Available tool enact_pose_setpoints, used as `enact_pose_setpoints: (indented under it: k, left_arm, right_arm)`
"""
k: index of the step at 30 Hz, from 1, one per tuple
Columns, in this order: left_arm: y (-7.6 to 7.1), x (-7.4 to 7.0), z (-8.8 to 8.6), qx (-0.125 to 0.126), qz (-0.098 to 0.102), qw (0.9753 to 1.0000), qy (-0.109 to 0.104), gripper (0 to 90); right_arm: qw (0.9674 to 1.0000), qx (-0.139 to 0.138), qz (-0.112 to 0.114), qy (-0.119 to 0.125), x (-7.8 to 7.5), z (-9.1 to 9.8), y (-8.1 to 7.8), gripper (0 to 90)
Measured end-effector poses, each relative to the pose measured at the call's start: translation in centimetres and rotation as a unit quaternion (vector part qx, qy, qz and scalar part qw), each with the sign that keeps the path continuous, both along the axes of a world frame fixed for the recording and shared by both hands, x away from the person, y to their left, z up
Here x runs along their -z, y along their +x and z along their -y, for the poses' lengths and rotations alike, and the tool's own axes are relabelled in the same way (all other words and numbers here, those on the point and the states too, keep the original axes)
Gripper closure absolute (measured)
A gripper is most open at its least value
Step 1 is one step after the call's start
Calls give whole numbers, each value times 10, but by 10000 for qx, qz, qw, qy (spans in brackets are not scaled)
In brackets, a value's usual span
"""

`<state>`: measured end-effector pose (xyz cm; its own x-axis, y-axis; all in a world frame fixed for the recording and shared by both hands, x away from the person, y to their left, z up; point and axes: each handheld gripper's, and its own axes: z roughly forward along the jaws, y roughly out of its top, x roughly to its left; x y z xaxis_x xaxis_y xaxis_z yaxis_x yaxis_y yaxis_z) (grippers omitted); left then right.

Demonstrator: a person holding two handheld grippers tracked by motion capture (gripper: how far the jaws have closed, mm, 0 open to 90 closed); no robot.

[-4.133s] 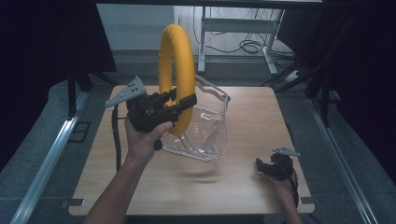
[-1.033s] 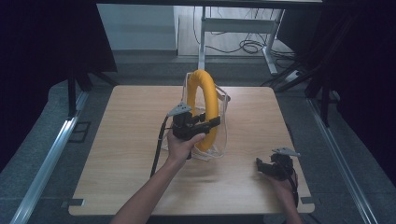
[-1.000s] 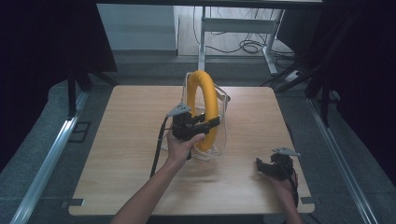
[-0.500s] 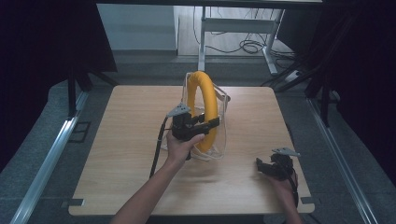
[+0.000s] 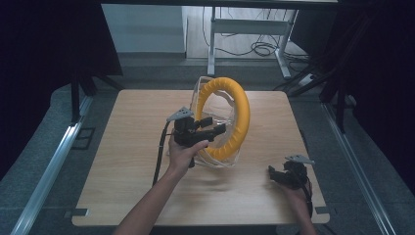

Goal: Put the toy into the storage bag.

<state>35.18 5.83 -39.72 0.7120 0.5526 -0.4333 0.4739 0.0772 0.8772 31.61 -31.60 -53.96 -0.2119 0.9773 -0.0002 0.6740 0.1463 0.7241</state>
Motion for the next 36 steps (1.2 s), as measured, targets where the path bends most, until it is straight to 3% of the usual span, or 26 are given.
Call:
enact_pose_setpoints:
  k: [5, 19, 22, 36]
  left_arm:
    - [-8, 1, -14, -63, 102, 9999, 65, 307]
    - [-30, 14, -60, -267, 115, 9995, 117, 307]
    - [-34, 19, -69, -303, 67, 9995, 79, 308]
    - [-48, 47, -107, -569, -151, 9977, 351, 315]
  right_arm:
    - [10000, 0, -2, -4, 0, 0, 0, 166]
    - [10000, 5, -12, -12, 0, 0, 0, 166]
    - [10000, 13, -11, -3, 0, 0, 0, 166]
    - [10000, 16, -9, -12, 0, 0, 0, 166]
